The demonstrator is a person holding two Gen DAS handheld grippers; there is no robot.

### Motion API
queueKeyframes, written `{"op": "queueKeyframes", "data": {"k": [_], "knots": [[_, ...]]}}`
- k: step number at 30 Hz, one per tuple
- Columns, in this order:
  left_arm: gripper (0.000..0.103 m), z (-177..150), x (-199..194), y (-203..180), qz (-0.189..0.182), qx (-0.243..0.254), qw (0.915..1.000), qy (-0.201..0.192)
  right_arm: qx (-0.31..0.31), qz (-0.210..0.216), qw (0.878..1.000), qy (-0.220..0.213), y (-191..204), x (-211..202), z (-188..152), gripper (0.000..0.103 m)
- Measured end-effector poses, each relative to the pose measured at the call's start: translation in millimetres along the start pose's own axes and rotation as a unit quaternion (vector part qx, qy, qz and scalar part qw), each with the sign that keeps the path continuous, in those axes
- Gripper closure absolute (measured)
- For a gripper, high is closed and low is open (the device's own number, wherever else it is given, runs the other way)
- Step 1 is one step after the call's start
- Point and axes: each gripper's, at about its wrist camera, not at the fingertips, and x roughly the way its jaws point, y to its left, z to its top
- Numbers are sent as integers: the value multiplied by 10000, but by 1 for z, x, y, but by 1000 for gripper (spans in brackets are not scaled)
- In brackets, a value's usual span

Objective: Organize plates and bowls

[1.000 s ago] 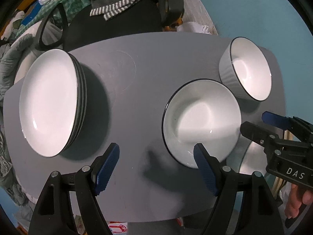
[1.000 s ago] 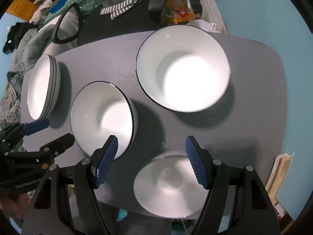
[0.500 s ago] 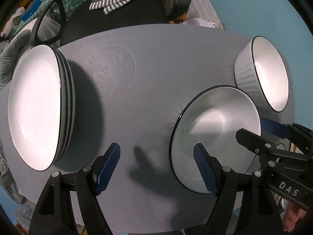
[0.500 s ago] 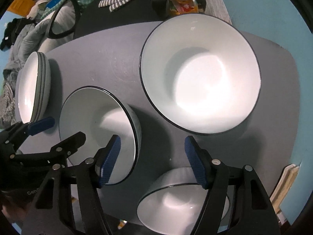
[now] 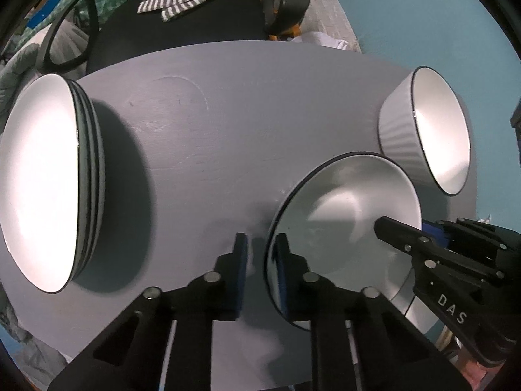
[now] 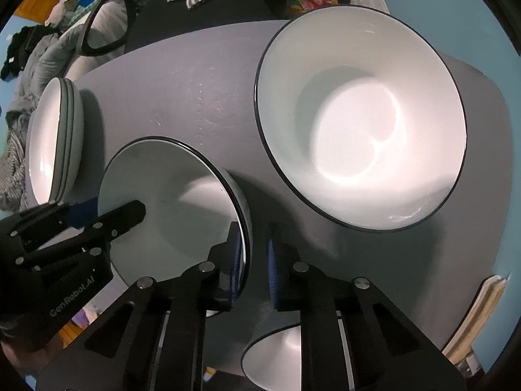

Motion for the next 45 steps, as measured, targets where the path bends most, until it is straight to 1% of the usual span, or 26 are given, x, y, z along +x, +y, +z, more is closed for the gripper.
{"op": "queueKeyframes", "data": {"k": [3, 6, 11, 14, 20, 26, 37, 45], "knots": [[96, 2, 1, -3, -51, 16, 10000, 6, 52, 106, 9999, 31, -2, -1, 0, 95], [97, 3, 2, -2, -105, -5, 9999, 22, 75, 136, 9999, 29, -3, -1, -1, 97], [98, 0, 1, -1, -159, 2, 9999, 39, 161, 137, 9998, 34, 7, 5, 8, 98], [98, 2, 2, -4, -104, 79, 9999, 23, 100, 25, 9999, 27, 12, 4, 8, 98], [99, 0, -2, -6, -91, 55, 9999, 47, 227, 113, 9996, 97, 9, 0, 4, 98], [98, 1, -11, -14, -95, 148, 9998, 46, 195, 43, 9998, 62, 9, -14, -4, 98], [99, 10, -39, -36, -197, 437, 9987, -169, 258, -22, 9996, -143, -3, -50, -11, 98], [99, 24, -61, -56, -235, 602, 9973, -360, 387, -27, 9987, -338, -10, -74, -3, 98]]}}
